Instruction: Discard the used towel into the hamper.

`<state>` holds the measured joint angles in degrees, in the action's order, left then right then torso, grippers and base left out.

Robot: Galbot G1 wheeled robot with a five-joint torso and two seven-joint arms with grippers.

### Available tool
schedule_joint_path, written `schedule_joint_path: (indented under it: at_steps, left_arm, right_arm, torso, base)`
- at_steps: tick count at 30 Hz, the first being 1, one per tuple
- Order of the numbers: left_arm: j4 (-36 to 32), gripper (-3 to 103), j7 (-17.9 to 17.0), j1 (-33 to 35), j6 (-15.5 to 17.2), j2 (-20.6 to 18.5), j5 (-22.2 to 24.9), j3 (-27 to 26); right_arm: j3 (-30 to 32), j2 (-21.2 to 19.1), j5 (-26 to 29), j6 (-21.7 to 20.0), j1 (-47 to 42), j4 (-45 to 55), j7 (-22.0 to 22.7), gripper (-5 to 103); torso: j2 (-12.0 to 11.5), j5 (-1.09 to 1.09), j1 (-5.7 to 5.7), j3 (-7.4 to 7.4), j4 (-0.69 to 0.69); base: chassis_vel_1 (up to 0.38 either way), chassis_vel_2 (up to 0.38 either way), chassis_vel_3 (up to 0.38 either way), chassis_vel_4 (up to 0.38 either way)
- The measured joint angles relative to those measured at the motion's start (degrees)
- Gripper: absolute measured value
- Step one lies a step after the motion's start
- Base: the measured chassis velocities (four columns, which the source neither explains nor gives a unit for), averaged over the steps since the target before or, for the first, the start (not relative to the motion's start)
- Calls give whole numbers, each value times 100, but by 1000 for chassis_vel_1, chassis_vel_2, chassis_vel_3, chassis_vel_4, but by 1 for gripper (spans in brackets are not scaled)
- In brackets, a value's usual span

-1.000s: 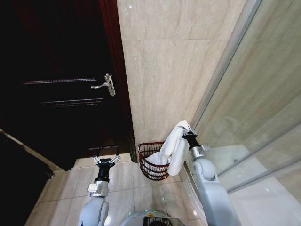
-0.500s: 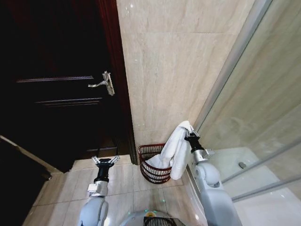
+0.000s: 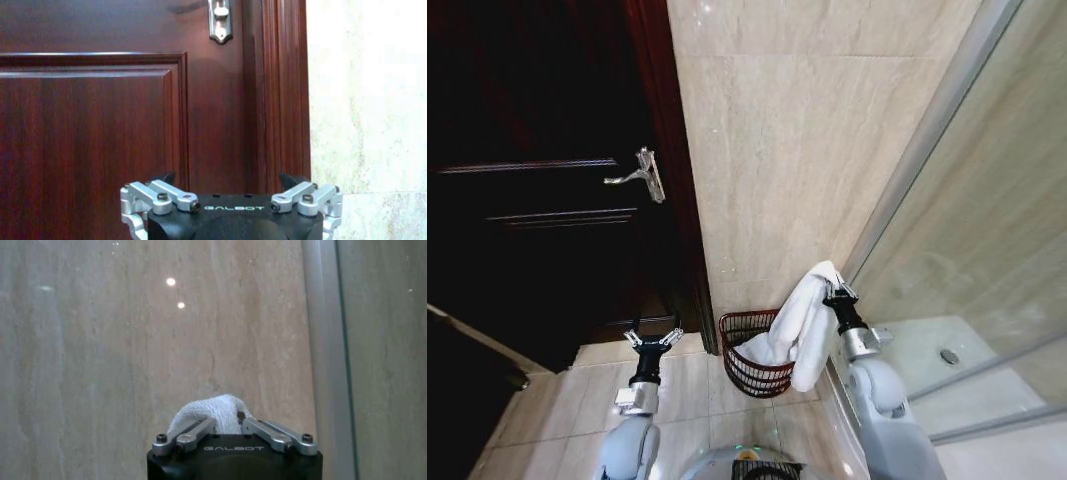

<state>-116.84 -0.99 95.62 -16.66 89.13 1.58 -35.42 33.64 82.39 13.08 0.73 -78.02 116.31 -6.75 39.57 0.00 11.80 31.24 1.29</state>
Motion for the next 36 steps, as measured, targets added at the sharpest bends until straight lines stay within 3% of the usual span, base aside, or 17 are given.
schedule_joint_path:
  at_steps: [9, 19, 26, 36]
  left_arm:
    - [19, 100, 0, -13, 12, 7, -8, 28]
    - [19, 100, 55, 44, 114, 64, -131, 111]
    - [98, 100, 53, -32, -73, 111, -275, 162]
    - [209, 100, 200, -38, -437, 111, -131, 112]
  right_arm:
    - [33, 37, -21, 12, -152, 198, -153, 3]
    - [-345, -113, -183, -77, 123, 655, -149, 3]
    - [-109, -30, -290, 29, -203, 626, -237, 3]
    - [139, 73, -300, 155, -513, 683, -356, 3]
  torso:
    - [20, 0, 9, 11, 0]
    - [14, 0, 8, 7, 3]
    - [-18, 0, -5, -11, 4]
    - [-175, 0, -73, -101, 6]
  base:
    - [-19, 7, 11, -11]
    - [-10, 22, 16, -10]
    - [-9, 16, 4, -6]
    - [0, 0, 0, 0]
